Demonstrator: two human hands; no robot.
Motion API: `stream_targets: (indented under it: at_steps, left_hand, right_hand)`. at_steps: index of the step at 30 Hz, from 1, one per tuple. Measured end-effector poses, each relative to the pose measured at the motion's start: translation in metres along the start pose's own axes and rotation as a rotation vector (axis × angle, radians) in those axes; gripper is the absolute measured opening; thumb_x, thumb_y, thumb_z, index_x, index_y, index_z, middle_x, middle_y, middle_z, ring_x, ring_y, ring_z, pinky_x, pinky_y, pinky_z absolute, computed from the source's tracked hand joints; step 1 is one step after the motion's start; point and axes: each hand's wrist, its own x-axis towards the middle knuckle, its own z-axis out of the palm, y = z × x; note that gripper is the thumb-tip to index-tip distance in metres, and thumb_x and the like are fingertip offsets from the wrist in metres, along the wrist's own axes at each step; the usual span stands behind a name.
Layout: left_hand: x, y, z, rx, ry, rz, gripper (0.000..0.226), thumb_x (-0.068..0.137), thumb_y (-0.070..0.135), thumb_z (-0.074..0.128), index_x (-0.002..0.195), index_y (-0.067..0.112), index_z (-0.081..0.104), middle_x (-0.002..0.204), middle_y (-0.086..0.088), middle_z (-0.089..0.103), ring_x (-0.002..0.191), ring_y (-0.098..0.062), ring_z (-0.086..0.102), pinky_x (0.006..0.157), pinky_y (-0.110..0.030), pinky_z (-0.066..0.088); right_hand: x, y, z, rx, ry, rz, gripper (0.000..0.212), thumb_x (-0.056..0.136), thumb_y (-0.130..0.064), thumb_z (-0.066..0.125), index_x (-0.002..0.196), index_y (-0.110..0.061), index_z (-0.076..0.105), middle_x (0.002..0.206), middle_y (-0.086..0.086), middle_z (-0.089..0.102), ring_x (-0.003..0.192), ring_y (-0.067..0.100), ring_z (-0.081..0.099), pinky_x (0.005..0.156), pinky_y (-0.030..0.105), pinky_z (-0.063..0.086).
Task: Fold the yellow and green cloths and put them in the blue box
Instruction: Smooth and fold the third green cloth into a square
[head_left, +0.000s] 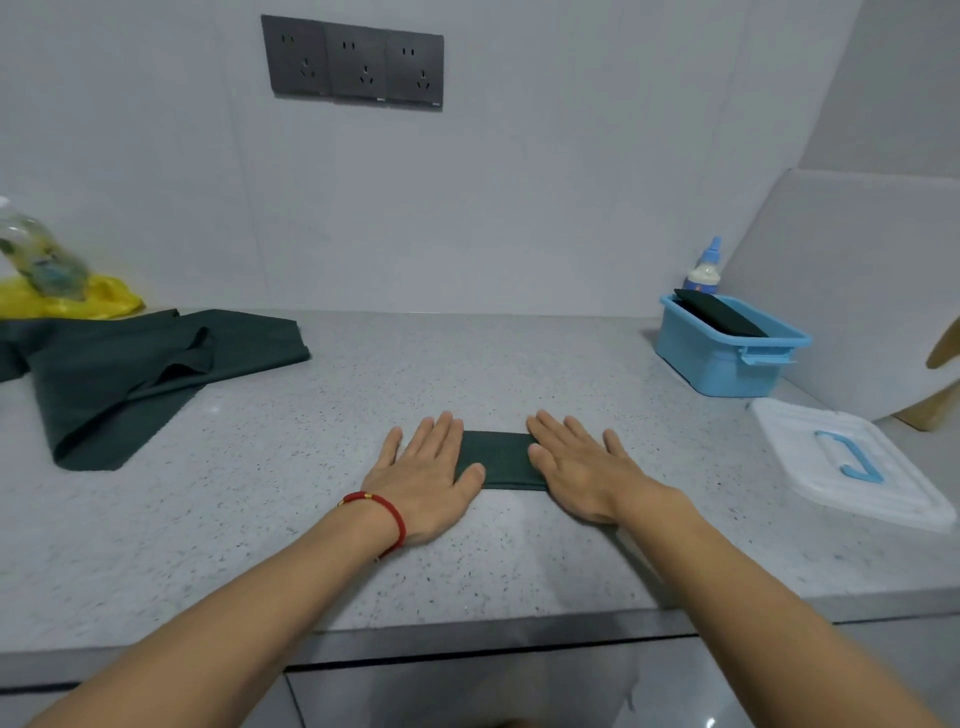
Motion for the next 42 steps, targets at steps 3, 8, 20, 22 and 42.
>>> stream_targets:
  at_steps: [3, 8, 20, 22, 42]
  left_hand:
    - [-0.005, -0.003, -0.008, -0.045, -0.082, -0.018, 0.061, 0.106, 0.048, 0.005, 0.158, 0.026, -0.02, 0.164, 0.01, -0.027, 0.152, -0.009, -0.021, 0.124, -0.045, -0.014]
    - [-0.001, -0.015, -0.059, -0.079, -0.349, 0.024, 0.065, 0.11, 0.037, 0.03, 0.161, 0.028, -0.009, 0.169, 0.01, -0.01, 0.156, -0.015, -0.001, 0.125, -0.039, 0.002]
    - [-0.001, -0.007, -0.07, -0.242, -0.131, 0.035, 0.056, 0.088, 0.011, 0.072, 0.115, 0.034, 0.03, 0.106, -0.009, 0.064, 0.084, -0.021, 0.063, 0.08, -0.042, 0.06]
    - [-0.002, -0.009, -0.07, -0.32, -0.091, 0.04, 0.064, 0.085, 0.009, 0.075, 0.117, 0.038, 0.028, 0.101, -0.015, 0.066, 0.077, -0.023, 0.062, 0.075, -0.044, 0.059]
    - [0.298, 0.254, -0.135, -1.224, 0.417, 0.179, 0.041, 0.081, -0.014, 0.057, 0.079, 0.023, 0.072, 0.096, 0.0, 0.072, 0.102, -0.022, 0.066, 0.097, -0.03, 0.053]
  right_hand:
    - [-0.01, 0.017, 0.003, 0.038, 0.042, 0.011, 0.061, 0.106, -0.056, 0.004, 0.162, -0.035, -0.004, 0.17, -0.014, -0.008, 0.156, 0.011, -0.009, 0.125, 0.046, -0.008]
    - [-0.019, 0.015, 0.005, 0.177, 0.272, -0.001, 0.053, 0.104, -0.058, 0.028, 0.145, -0.027, 0.04, 0.142, -0.008, 0.05, 0.134, 0.015, 0.045, 0.124, 0.044, 0.018]
    - [-0.049, 0.011, -0.003, 0.445, 0.481, -0.091, 0.023, 0.087, -0.025, 0.065, 0.1, -0.03, 0.047, 0.087, -0.008, 0.056, 0.082, 0.01, 0.05, 0.071, 0.028, 0.038]
    - [-0.05, 0.013, -0.002, 0.535, 0.488, -0.089, 0.026, 0.089, -0.021, 0.066, 0.102, -0.034, 0.047, 0.081, -0.007, 0.058, 0.074, 0.009, 0.053, 0.067, 0.024, 0.04]
    - [0.017, 0.166, -0.116, 0.859, 1.54, 0.36, 0.009, 0.094, -0.018, 0.073, 0.102, -0.02, 0.069, 0.125, 0.0, 0.05, 0.081, -0.003, 0.064, 0.074, -0.006, 0.036]
